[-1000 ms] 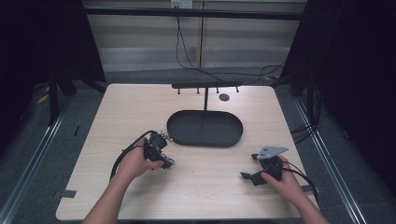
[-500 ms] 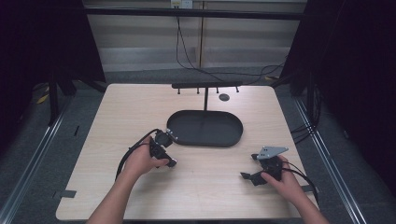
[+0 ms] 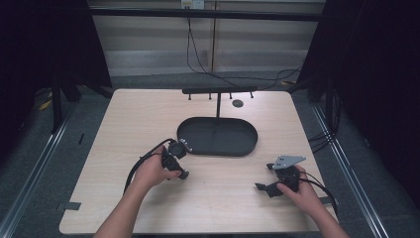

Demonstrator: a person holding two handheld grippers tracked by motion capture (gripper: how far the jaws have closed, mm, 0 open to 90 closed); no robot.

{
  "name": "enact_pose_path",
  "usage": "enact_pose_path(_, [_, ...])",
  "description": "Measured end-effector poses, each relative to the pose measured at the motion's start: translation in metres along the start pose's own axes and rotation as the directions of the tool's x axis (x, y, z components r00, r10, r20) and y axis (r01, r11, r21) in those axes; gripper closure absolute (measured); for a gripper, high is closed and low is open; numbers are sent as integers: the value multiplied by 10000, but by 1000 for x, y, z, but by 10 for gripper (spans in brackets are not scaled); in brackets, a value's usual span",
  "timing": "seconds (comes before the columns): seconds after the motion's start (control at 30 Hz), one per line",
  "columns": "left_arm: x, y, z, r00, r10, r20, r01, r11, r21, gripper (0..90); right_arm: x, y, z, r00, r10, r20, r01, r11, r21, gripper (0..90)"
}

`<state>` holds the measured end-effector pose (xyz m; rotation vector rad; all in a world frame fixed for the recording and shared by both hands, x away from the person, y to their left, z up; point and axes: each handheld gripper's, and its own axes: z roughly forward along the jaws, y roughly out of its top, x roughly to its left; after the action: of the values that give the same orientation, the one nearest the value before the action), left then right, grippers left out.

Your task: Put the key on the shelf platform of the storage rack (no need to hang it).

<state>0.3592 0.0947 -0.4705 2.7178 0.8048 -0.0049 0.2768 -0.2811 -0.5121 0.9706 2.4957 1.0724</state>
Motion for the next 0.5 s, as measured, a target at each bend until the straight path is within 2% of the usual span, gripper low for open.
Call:
enact_pose_path(0.13, [-5,1,-1,9989,379,-277,-369,9987,344,541,0,0,0,10000,-4,0,4,10000,-1,97])
enact_pose_path(0.2, [-6,2,-1,9985,440,-339,-425,9982,427,567,0,0,0,10000,0,0,0,10000,0,97])
enact_pose_path(0.23, [-8,3,-1,9990,292,-334,-275,9984,502,589,0,0,0,10000,0,0,0,10000,0,97])
enact_pose_path(0.3, [-9,3,-1,9991,245,-338,-226,9982,564,636,0,0,0,10000,-1,0,1,10000,0,97])
enact_pose_path(0.4, [-7,4,-2,9993,147,-330,-125,9977,662,644,0,0,0,10000,-2,-1,2,10000,-1,97])
enact_pose_path(0.47, [-5,4,-2,9995,-246,-202,259,9975,657,653,0,0,0,10000,-3,-1,3,10000,-2,97])
enact_pose_path(0.5, [-5,4,-2,9995,-246,-202,259,9975,657,654,0,0,0,10000,-3,-1,3,10000,-2,97])
